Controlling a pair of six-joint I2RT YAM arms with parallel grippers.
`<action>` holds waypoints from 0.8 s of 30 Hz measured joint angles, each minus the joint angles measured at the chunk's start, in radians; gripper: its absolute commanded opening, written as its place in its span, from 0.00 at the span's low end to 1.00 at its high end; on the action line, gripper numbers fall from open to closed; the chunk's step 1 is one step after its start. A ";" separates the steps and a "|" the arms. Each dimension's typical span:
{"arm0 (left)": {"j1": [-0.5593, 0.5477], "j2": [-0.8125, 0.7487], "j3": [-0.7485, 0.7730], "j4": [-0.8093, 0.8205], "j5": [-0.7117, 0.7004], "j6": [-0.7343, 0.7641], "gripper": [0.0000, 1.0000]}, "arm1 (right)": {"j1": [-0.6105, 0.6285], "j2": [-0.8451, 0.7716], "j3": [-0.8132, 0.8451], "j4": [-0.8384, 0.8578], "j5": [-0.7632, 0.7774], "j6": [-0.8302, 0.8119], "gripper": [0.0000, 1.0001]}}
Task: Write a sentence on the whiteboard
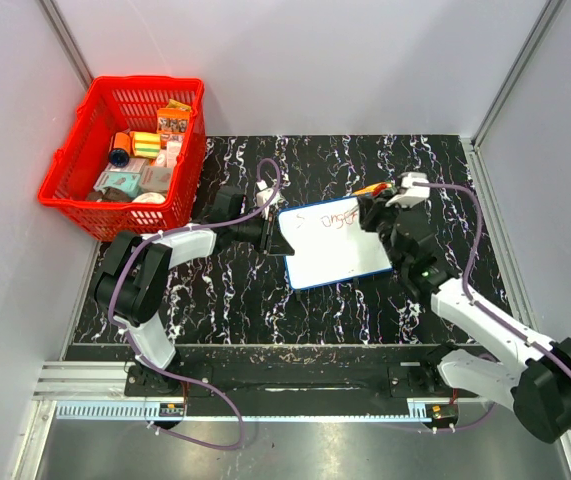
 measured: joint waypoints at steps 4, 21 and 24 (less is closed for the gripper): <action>0.000 0.000 0.000 0.000 0.000 0.000 0.00 | 0.130 0.023 -0.011 0.005 0.029 -0.053 0.00; -0.001 0.000 0.000 0.000 0.000 0.000 0.00 | 0.342 0.124 -0.160 0.276 -0.003 -0.170 0.00; -0.001 0.000 0.000 0.001 0.000 0.001 0.00 | 0.348 0.115 -0.169 0.322 -0.011 -0.184 0.00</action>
